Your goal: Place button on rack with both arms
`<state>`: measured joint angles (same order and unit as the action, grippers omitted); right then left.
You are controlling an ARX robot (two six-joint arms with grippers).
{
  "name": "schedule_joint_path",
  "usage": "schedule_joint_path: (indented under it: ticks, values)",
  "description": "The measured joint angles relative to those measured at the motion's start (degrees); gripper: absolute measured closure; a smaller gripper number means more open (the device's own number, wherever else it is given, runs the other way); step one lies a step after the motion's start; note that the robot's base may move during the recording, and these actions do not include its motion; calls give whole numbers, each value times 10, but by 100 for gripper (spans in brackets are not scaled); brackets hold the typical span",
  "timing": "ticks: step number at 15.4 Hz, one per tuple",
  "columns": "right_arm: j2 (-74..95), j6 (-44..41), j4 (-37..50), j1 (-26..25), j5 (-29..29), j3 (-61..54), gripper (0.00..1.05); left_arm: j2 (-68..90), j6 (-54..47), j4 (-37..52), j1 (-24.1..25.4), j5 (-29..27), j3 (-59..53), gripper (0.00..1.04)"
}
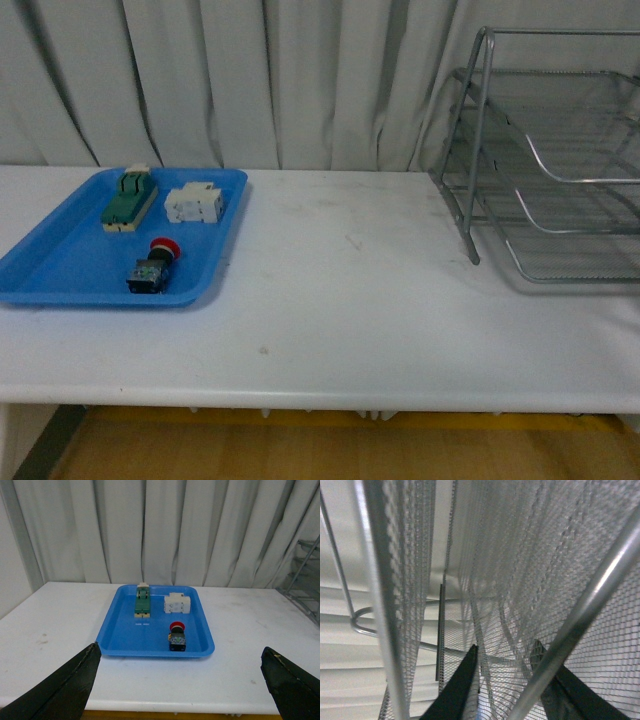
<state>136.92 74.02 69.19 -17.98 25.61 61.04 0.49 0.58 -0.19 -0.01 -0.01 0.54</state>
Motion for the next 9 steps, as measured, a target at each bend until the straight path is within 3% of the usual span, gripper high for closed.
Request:
schedule_joint_path:
  ticks: [2,3,9]
  values:
    - [16,17,29,0,10,0,95,0,0,0,0,0,0,7]
    - [19,49,37,-1,11,0,100,0,0,0,0,0,0,7]
    - [14,88,50,-13,19,-39,101,0,0,0,0,0,0,7]
